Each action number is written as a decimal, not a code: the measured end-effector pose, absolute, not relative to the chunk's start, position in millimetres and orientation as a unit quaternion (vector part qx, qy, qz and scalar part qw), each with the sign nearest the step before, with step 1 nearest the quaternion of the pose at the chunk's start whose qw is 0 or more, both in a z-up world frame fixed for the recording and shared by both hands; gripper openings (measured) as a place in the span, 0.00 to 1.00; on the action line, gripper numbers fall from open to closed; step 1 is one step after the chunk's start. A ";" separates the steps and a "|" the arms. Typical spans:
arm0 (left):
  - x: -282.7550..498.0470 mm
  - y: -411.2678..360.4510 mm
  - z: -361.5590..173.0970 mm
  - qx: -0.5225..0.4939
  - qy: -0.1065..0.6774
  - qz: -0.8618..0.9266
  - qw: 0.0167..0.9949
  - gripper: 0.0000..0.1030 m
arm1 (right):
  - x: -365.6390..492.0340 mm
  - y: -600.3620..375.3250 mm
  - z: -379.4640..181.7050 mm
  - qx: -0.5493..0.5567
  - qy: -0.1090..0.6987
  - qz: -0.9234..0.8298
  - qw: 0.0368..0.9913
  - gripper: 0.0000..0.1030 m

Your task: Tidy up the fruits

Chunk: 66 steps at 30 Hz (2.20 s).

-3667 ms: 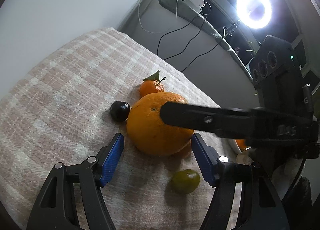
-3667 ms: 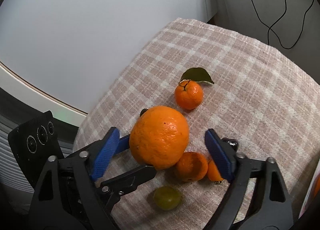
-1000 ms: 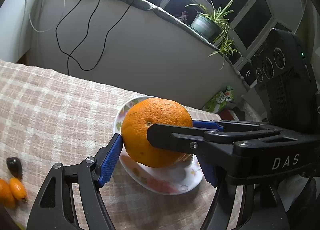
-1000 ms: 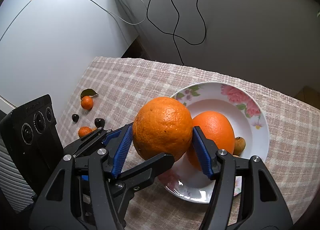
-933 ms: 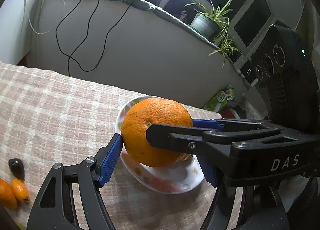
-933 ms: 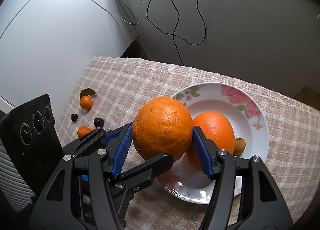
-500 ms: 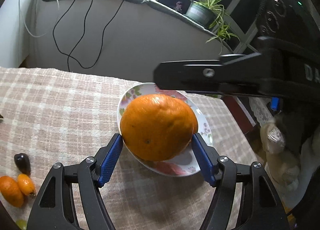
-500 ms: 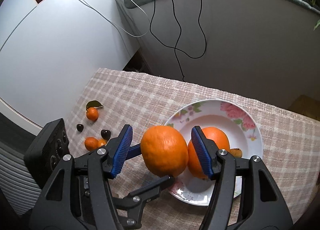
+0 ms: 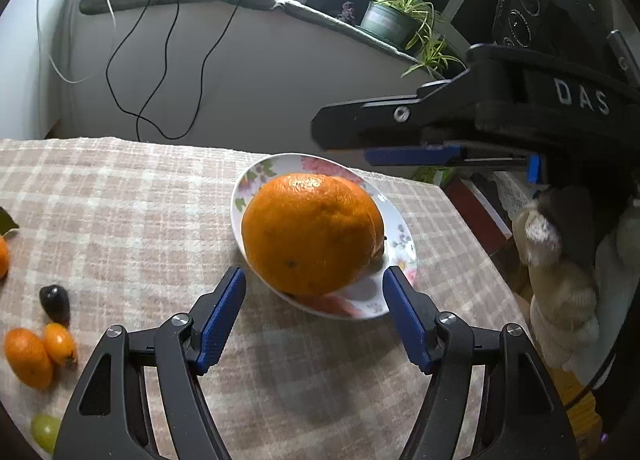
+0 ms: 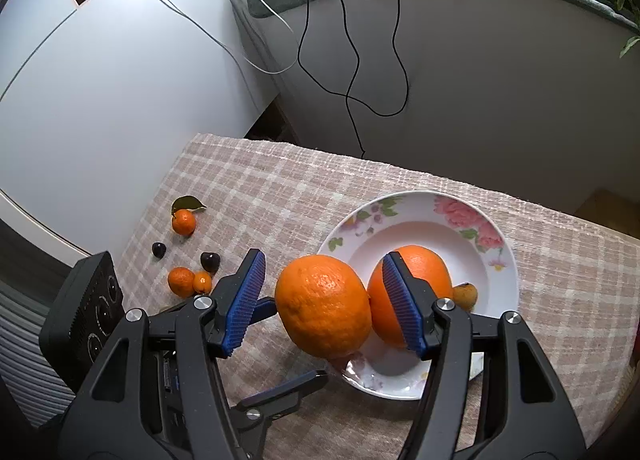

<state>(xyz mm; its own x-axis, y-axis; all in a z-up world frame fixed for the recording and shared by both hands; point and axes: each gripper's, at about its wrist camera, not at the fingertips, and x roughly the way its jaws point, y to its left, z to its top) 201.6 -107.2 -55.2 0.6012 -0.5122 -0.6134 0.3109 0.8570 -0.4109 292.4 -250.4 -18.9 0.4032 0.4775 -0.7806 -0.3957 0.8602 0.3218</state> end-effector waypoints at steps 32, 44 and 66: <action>70.7 36.8 -60.9 -0.103 0.354 -0.076 0.926 0.61 | 181.0 -174.3 -18.1 -0.056 0.364 0.347 0.863 0.76; 83.0 33.9 -79.8 -0.113 0.372 -0.086 0.917 0.53 | 184.9 -112.3 -65.5 -0.112 0.393 0.370 0.834 0.64; 105.6 41.6 -94.6 -0.135 0.400 -0.088 0.902 0.44 | 223.6 -64.6 -110.8 -0.137 0.441 0.382 0.801 0.38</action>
<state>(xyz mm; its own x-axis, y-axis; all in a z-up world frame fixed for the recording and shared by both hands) 105.6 41.6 -94.6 0.6643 -0.2659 -0.6986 0.0504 0.9484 -0.3131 223.6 -64.6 -110.8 0.3204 0.4902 -0.8106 -0.7322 0.6710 0.1163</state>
